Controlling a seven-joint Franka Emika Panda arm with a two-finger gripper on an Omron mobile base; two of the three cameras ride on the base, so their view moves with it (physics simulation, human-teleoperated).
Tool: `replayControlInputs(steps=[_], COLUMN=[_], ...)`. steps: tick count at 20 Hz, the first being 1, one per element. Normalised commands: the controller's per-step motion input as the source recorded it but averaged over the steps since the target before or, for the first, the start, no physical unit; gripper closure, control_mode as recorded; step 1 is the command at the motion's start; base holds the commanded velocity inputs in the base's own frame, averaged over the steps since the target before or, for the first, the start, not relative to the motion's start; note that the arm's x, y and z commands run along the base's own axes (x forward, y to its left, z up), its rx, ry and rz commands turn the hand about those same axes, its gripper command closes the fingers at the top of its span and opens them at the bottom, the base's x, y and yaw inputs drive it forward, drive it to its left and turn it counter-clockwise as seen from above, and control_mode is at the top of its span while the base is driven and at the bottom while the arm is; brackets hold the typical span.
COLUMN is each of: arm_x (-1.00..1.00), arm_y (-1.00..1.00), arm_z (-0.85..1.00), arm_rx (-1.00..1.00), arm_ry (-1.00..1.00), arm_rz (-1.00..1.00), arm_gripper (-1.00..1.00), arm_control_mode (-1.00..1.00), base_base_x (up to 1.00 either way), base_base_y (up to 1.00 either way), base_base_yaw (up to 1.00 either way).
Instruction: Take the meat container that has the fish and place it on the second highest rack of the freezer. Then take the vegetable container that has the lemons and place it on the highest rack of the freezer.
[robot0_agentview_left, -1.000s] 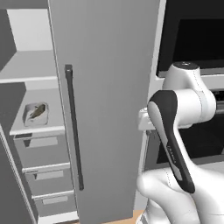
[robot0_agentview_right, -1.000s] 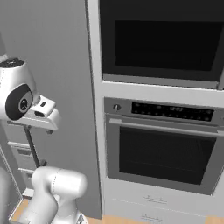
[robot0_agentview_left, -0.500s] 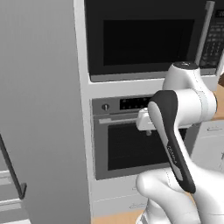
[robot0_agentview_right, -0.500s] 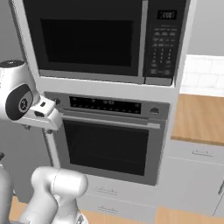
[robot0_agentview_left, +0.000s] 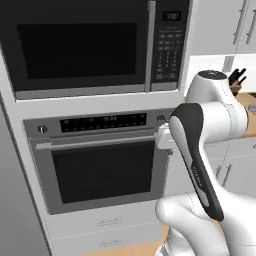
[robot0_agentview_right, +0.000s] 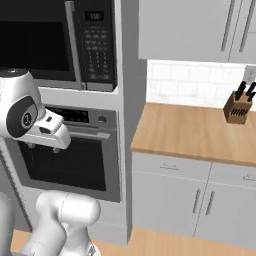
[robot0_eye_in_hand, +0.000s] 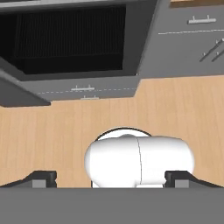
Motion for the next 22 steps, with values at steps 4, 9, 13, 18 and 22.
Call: replayControlInputs(steps=[4, 9, 13, 18, 22], arm_x=[0.0, 0.0, 0.0, 0.0, 0.0], arm_y=[0.0, 0.0, 0.0, 0.0, 0.0], arm_z=[0.0, 0.0, 0.0, 0.0, 0.0], arm_rx=[0.0, 0.0, 0.0, 0.0, 0.0], arm_ry=[0.0, 0.0, 0.0, 0.0, 0.0], arm_rz=[0.0, 0.0, 0.0, 0.0, 0.0], arm_gripper=[-1.0, -1.0, -1.0, -1.0, -1.0], arm_control_mode=[1.0, 1.0, 1.0, 1.0, 1.0], base_base_x=[0.29, 0.41, 0.45, 0.35, 0.39], base_base_y=[-1.0, -1.0, -1.0, -1.0, -0.97], base_base_yaw=[0.0, 0.0, 0.0, 0.0, 0.0])
